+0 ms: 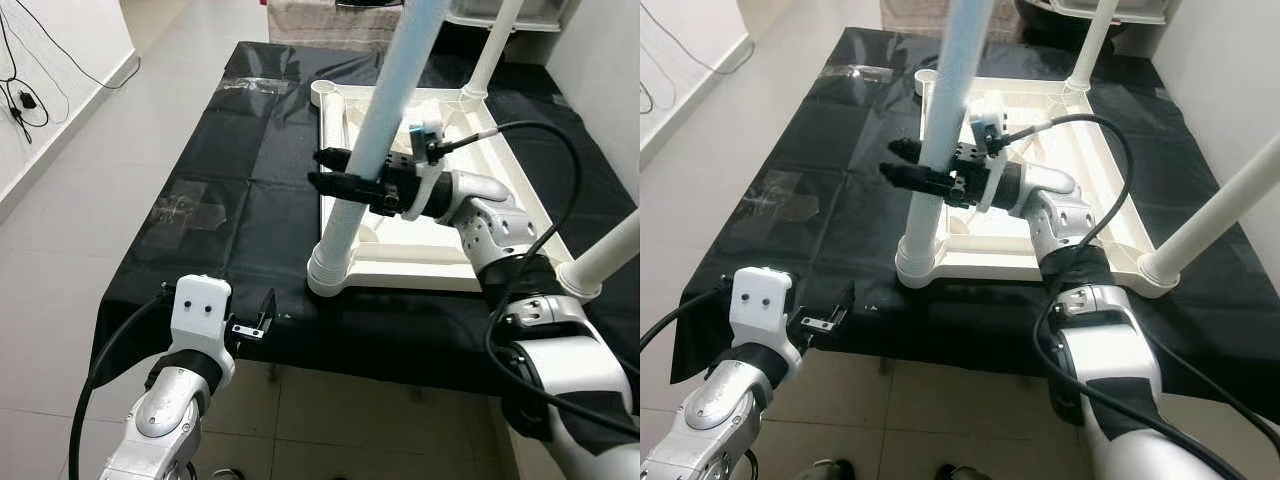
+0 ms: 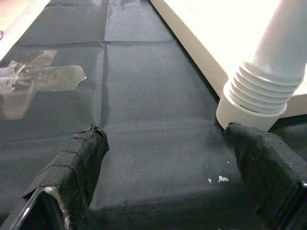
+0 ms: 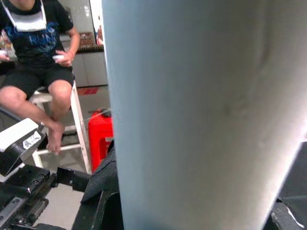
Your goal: Building children table
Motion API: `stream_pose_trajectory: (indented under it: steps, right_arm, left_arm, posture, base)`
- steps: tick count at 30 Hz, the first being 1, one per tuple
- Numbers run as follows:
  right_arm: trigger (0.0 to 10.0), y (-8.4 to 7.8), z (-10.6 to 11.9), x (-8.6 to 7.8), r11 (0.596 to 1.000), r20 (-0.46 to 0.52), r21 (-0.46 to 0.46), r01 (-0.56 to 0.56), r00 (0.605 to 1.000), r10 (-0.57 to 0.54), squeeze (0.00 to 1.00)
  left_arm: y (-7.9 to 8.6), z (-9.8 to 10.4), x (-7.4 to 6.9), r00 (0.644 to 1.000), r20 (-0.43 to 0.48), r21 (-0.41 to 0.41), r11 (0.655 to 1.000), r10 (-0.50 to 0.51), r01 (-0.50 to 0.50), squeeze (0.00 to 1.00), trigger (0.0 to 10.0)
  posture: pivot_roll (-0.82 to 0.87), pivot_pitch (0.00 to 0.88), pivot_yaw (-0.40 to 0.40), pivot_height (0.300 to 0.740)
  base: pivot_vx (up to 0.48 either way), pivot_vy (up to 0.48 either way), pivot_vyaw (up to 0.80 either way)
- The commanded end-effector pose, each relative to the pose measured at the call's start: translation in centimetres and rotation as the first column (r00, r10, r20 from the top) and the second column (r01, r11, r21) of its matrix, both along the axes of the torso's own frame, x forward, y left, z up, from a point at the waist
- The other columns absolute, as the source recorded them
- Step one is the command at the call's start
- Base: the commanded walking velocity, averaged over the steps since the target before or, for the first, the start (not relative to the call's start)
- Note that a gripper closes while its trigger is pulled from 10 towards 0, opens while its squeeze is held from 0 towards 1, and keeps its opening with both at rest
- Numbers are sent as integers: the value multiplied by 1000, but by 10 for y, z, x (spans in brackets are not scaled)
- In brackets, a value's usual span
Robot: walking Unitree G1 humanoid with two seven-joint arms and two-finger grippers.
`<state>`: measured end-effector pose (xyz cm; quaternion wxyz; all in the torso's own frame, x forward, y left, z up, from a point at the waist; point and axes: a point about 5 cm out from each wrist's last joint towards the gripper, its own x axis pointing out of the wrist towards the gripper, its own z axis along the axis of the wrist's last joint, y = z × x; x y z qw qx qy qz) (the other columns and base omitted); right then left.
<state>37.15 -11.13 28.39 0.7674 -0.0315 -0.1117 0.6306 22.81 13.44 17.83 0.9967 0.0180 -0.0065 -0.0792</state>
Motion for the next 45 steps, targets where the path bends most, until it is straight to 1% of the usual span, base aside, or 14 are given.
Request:
stream_pose_trajectory:
  steps: [1, 19, 21, 26, 30, 33, 34, 35, 38, 40, 41, 42, 44, 45]
  right_arm:
    - [10000, 7, -40, 3, 990, -93, -135, 50, 994, -63, 0]
    - [10000, 23, -55, 10, 968, -133, -136, 212, 964, -230, 0]
    - [10000, 28, -56, 19, 919, -181, -116, 376, 902, -392, 0]
    - [10000, 28, -58, 23, 881, -201, -113, 460, 858, -473, 0]
    - [10000, 31, -58, 32, 727, -239, -103, 679, 692, -681, 0]
    - [10000, 33, -55, 33, 686, -251, -62, 725, 654, -714, 0]
    - [10000, 34, -56, 32, 590, -244, -75, 804, 559, -793, 0]
    - [10000, 34, -56, 32, 590, -244, -75, 804, 559, -793, 0]
    - [10000, 32, -60, 32, 456, -252, -86, 886, 423, -870, 0]
    - [10000, 31, -60, 28, 277, -263, -81, 957, 247, -932, 0]
    - [10000, 31, -60, 28, 277, -263, -81, 957, 247, -932, 0]
    - [10000, 32, -59, 26, 193, -278, -70, 979, 167, -946, 0]
    - [10000, 32, -59, 26, 193, -278, -70, 979, 167, -946, 0]
    - [10000, 32, -58, 24, 85, -297, -71, 994, 61, -953, 0]
  left_arm:
    - [-2, -2, -2, 1000, -11, 8, 1000, -1, 1, 0, 10000]
    - [0, -1, -1, 1000, -7, 9, 1000, 5, -5, 0, 10000]
    - [0, 0, 0, 1000, -5, 9, 1000, 8, -8, 0, 10000]
    - [0, 0, 0, 1000, -4, 9, 1000, 10, -10, 0, 10000]
    - [2, 0, 2, 1000, 0, 13, 1000, 16, -16, 0, 10000]
    - [3, 1, 2, 1000, 3, 16, 1000, 18, -18, 0, 10000]
    - [4, 2, 4, 1000, 11, 19, 1000, 23, -24, 0, 10000]
    - [4, 2, 4, 1000, 11, 19, 1000, 23, -24, 0, 10000]
    - [6, 3, 6, 999, 17, 21, 999, 27, -28, 0, 10000]
    - [8, 4, 10, 999, 27, 25, 999, 34, -35, 0, 10000]
    - [8, 4, 10, 999, 27, 25, 999, 34, -35, 0, 10000]
    - [9, 5, 12, 999, 32, 27, 999, 37, -38, 0, 10000]
    - [9, 5, 12, 999, 32, 27, 999, 37, -38, 0, 10000]
    - [10, 6, 14, 998, 40, 28, 999, 42, -44, 0, 10000]
  posture:
    - [124, 228, -86, 740]
    - [122, 238, -87, 740]
    - [119, 238, -90, 740]
    - [120, 238, -91, 740]
    - [118, 236, -90, 740]
    - [119, 236, -90, 740]
    - [121, 234, -91, 740]
    - [121, 234, -91, 740]
    - [120, 227, -88, 740]
    - [115, 210, -88, 740]
    - [115, 210, -88, 740]
    - [115, 207, -87, 740]
    - [115, 207, -87, 740]
    - [114, 198, -85, 740]
  base:
    - [0, 0, 0]
    - [0, 0, 0]
    - [0, 0, 0]
    - [0, 0, 0]
    - [0, 0, 0]
    - [0, 0, 0]
    - [0, 0, 0]
    - [0, 0, 0]
    - [0, 0, 0]
    - [0, 0, 0]
    - [0, 0, 0]
    - [0, 0, 0]
    - [0, 0, 0]
    - [0, 0, 0]
